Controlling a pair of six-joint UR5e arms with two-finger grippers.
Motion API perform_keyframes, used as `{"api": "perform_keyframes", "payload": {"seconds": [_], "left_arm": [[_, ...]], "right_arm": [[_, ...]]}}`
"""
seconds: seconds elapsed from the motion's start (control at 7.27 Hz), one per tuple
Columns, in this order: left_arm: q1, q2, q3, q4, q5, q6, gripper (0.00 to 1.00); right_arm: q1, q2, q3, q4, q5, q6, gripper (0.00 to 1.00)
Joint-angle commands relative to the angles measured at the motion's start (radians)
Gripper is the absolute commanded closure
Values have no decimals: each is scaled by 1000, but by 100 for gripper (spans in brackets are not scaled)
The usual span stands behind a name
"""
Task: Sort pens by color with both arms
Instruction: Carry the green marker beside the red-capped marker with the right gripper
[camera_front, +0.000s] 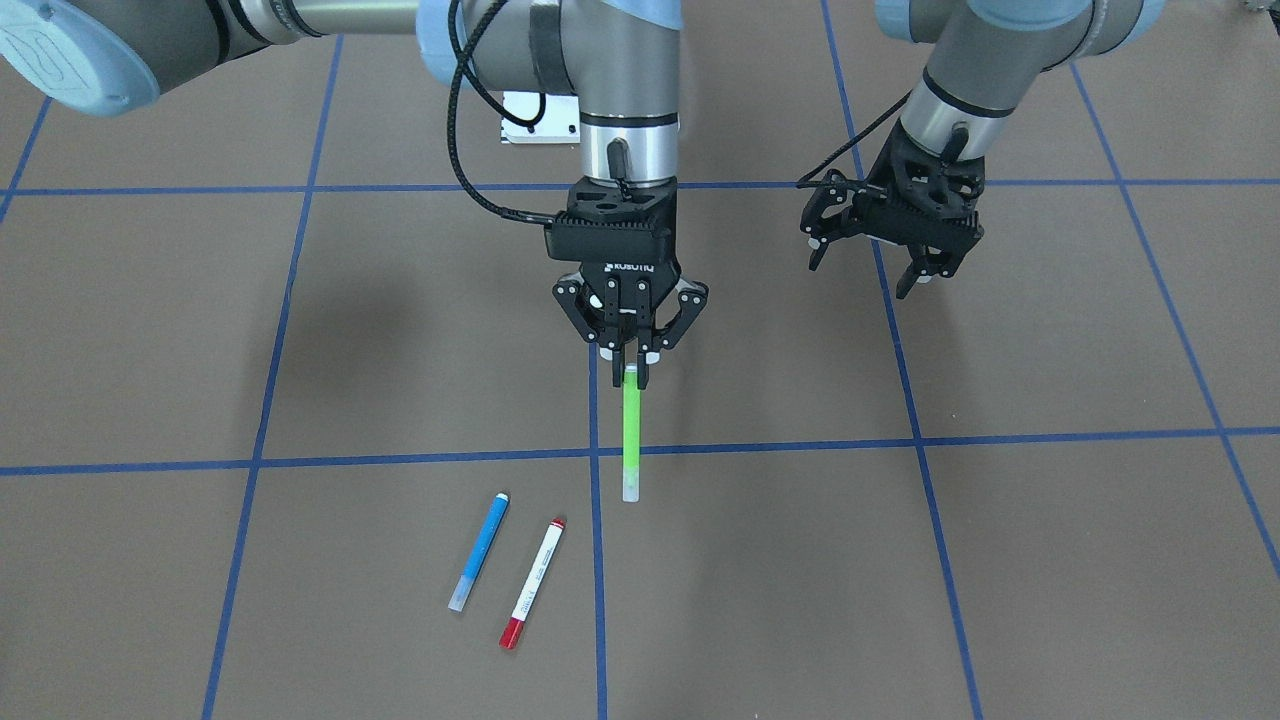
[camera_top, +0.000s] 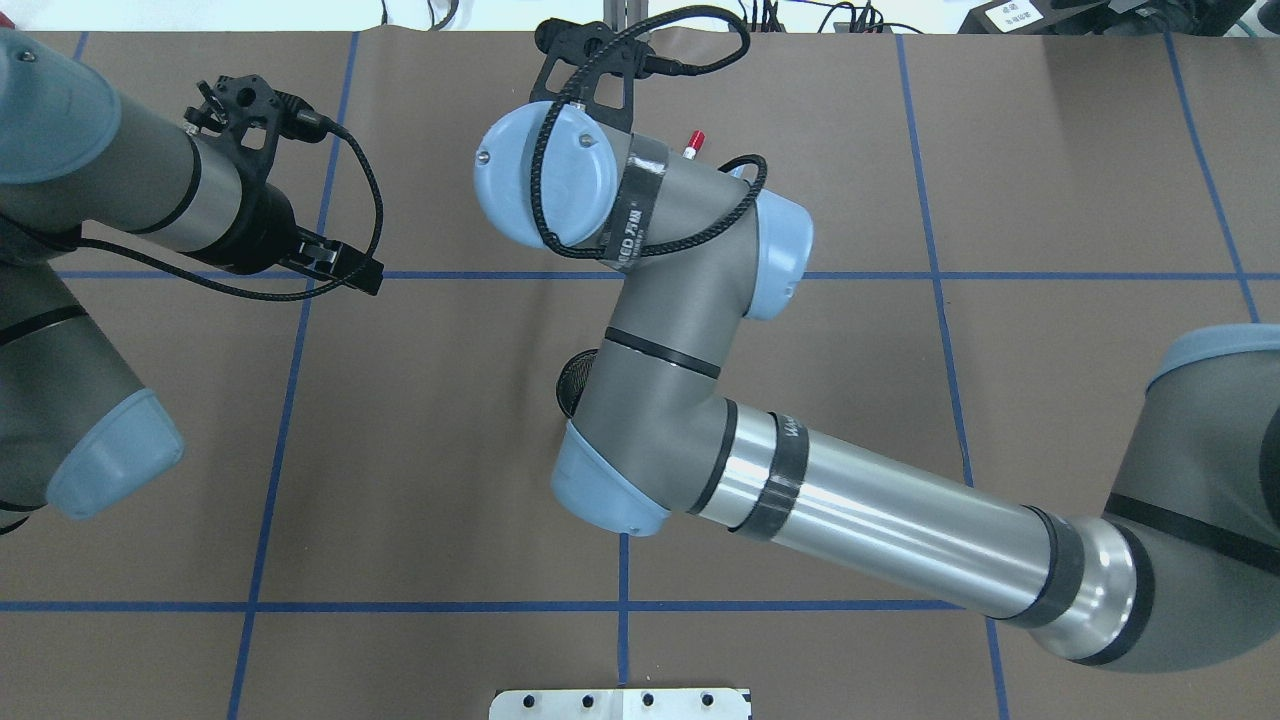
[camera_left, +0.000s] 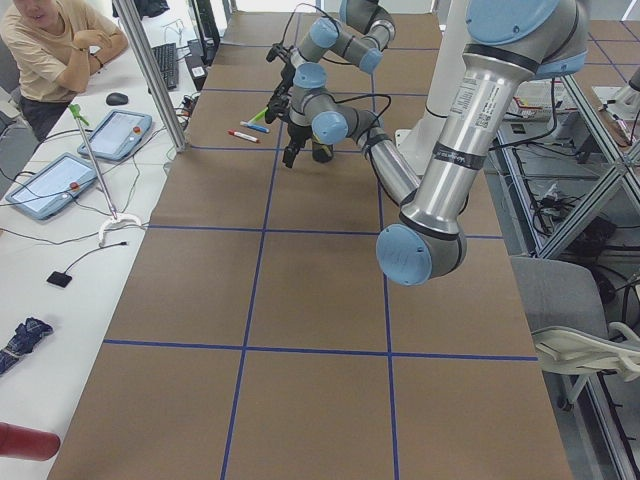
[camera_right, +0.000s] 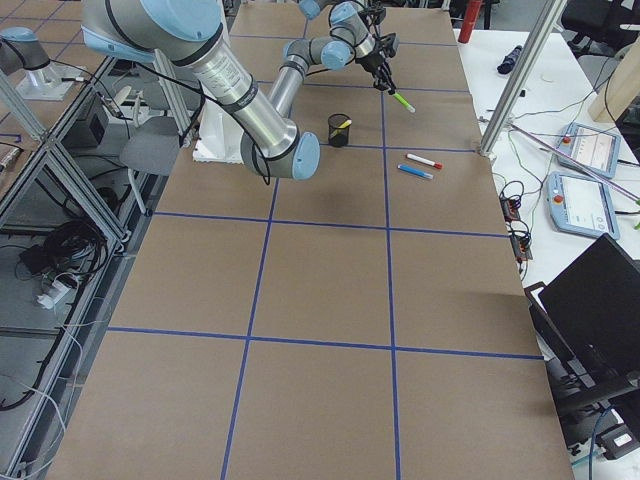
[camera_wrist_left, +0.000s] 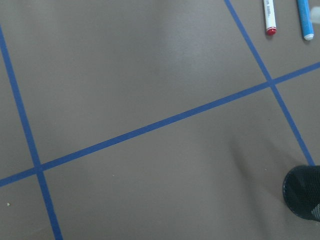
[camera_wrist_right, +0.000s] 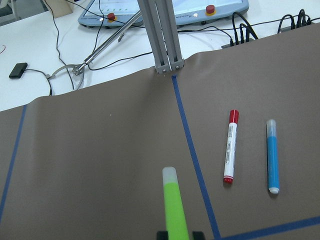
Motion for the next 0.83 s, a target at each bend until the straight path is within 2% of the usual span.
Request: {"api": "perform_keyframes", "payload": {"seconds": [0.0,0.28,0.41,0.55,0.69], "left_arm": [[-5,1,3,0,-2,5,1],[-5,2,3,0,-2,5,1],[-5,2,1,0,-2,5,1],[-3,2,6,0,-2,5,1],[-3,2,4,0,-2,3,1]], "right_arm": [[16,66,-215,58,-103,-3,100],[22,147,-426,151,-175,-1,100],[25,162,-483,174,-202,0,100],[28,179,-593,242,-258,2,100],[30,191,-666,284,-277,2,100]]}}
